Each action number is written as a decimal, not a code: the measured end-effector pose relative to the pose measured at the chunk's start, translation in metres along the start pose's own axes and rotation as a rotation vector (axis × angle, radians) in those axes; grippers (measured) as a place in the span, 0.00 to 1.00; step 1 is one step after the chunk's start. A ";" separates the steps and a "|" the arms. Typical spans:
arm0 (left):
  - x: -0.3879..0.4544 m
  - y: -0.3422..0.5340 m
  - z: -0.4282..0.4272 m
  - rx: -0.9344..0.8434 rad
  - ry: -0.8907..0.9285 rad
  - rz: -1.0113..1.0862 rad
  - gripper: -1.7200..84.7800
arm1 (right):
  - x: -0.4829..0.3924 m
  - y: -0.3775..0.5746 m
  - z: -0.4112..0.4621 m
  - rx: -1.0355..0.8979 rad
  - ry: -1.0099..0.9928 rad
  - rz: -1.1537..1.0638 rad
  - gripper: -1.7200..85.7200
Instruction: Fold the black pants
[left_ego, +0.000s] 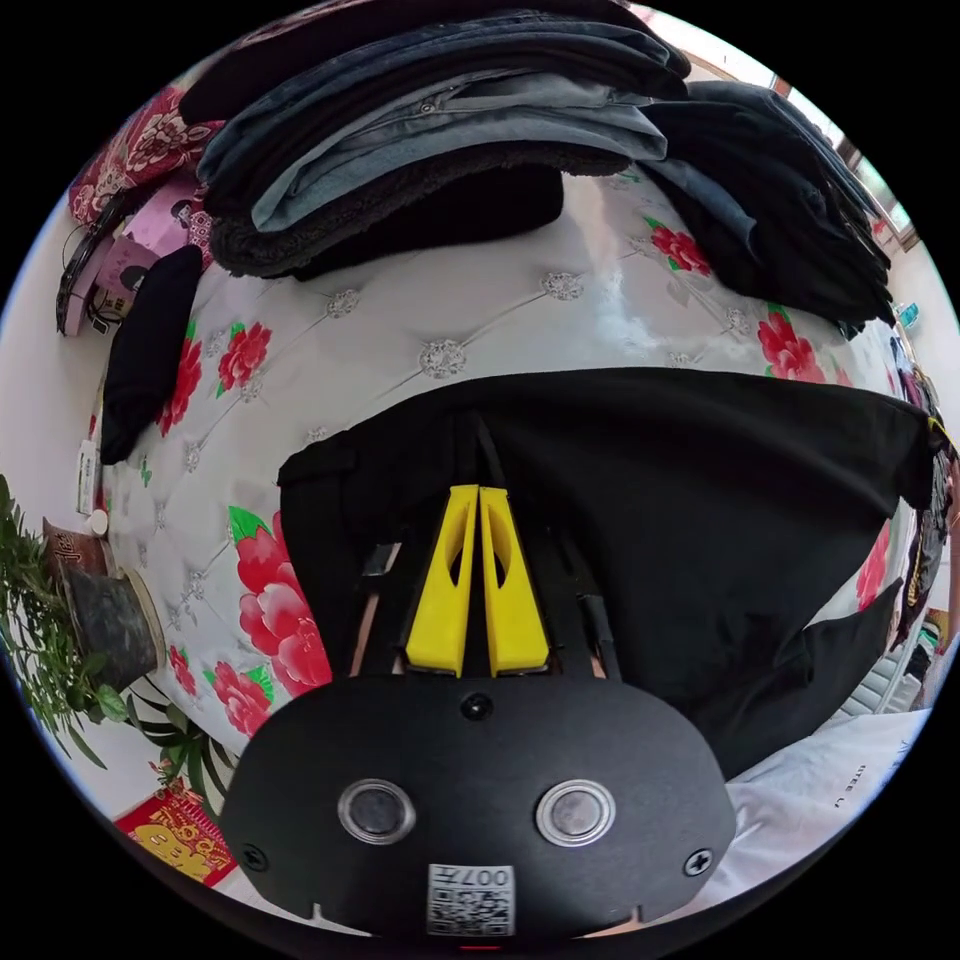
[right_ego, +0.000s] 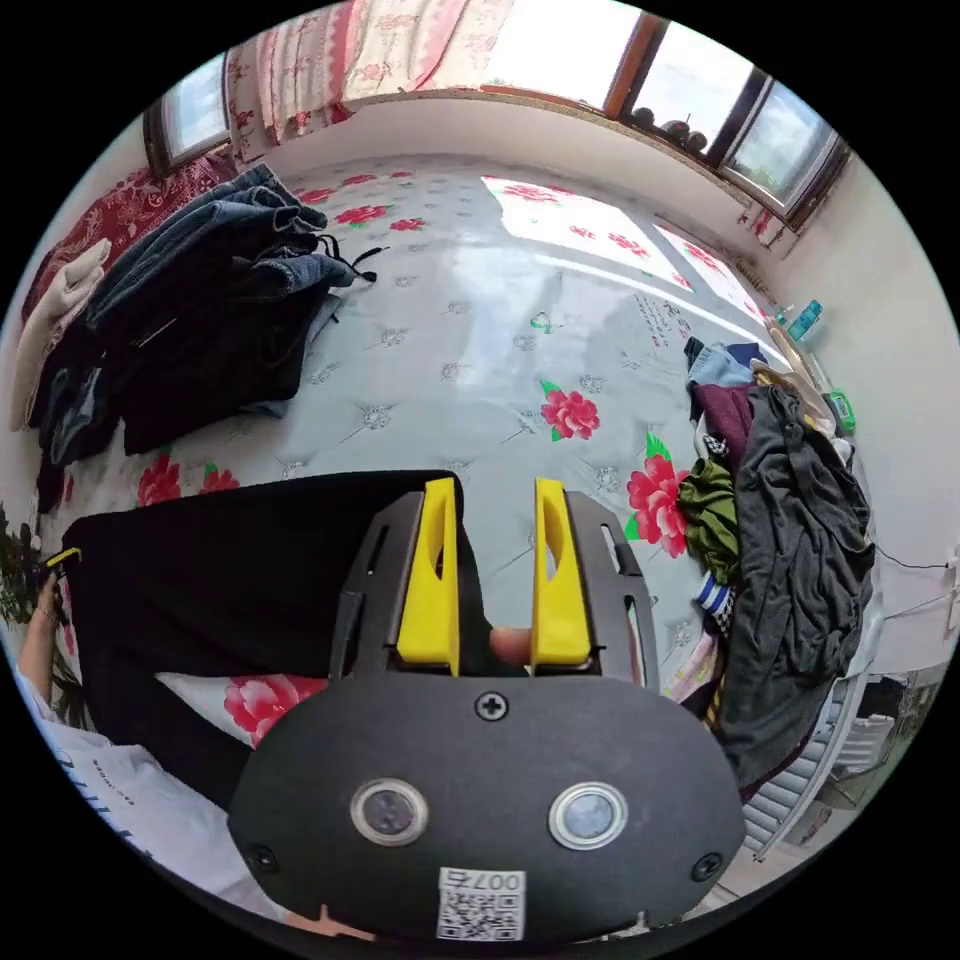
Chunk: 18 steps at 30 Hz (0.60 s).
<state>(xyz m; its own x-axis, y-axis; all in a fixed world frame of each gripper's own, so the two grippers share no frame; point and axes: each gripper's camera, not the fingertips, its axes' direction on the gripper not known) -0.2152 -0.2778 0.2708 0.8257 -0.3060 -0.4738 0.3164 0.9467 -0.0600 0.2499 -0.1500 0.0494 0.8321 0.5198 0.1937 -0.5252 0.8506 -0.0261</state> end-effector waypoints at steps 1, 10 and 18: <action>0.000 0.002 -0.003 0.003 0.005 0.003 0.01 | 0.003 -0.001 0.003 0.001 -0.018 0.031 0.11; 0.016 0.080 -0.045 0.116 0.053 0.064 0.01 | 0.005 0.011 -0.012 0.198 -0.085 -0.029 0.09; 0.043 0.098 -0.013 0.011 0.030 0.068 0.01 | -0.019 0.045 0.068 -0.006 0.014 -0.199 0.08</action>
<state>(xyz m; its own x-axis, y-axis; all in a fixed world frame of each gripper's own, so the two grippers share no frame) -0.1546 -0.1968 0.2325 0.8309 -0.2381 -0.5029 0.2659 0.9639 -0.0171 0.1985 -0.1267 0.1113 0.9217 0.3427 0.1818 -0.3493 0.9370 0.0051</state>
